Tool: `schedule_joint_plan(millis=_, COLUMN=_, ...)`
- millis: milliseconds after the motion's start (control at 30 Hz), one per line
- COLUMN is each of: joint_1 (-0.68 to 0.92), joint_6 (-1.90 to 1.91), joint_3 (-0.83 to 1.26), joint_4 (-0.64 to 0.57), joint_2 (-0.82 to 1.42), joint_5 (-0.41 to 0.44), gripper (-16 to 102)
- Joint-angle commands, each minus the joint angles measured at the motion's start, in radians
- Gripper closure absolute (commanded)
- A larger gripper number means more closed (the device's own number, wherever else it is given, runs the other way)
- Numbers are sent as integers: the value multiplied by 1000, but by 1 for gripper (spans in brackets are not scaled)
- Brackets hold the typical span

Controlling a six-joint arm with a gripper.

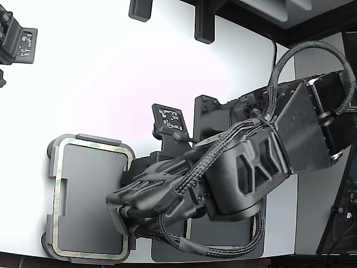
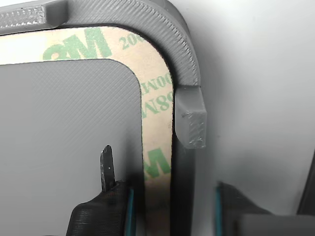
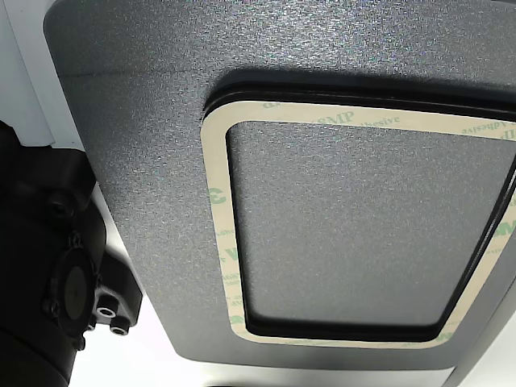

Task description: Grab top frame and put it into gray box.

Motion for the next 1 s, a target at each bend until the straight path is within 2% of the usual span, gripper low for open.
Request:
schedule_joint_plan(millis=0, joint_1=-15, joint_6=-5, joint_3=-26, joint_4=11, joint_2=32, joint_5=6, gripper=-14)
schedule_joint_plan(millis=100, joint_1=-15, joint_6=-18, joint_3=-37, joint_4=11, joint_2=52, joint_5=34, gripper=-14)
schedule_joint_plan(millis=300, joint_1=-25, joint_6=-164, joint_3=-160, joint_4=9, joint_2=110, joint_5=201, gripper=-14)
schedule_joint_plan(millis=433, joint_1=-38, joint_6=-419, joint_3=-198, joint_4=3, joint_2=170, joint_5=301, gripper=-14)
schedule_joint_plan(millis=500, joint_1=-51, joint_6=-571, joint_3=-137, joint_4=-54, joint_2=236, joint_5=345, gripper=-14)
schedule_joint_plan(millis=600, joint_1=-91, joint_6=-850, joint_3=60, joint_4=-218, joint_2=391, joint_5=377, gripper=-14)
schedule_joint_plan(millis=700, joint_1=-158, joint_6=-1126, joint_3=255, joint_4=-364, joint_2=549, joint_5=376, gripper=-14)
schedule_joint_plan(millis=767, joint_1=-221, joint_6=-1281, joint_3=370, joint_4=-445, joint_2=652, joint_5=337, gripper=-14)
schedule_joint_plan(millis=967, joint_1=-448, joint_6=-1674, joint_3=695, joint_4=-615, joint_2=957, joint_5=80, gripper=-14)
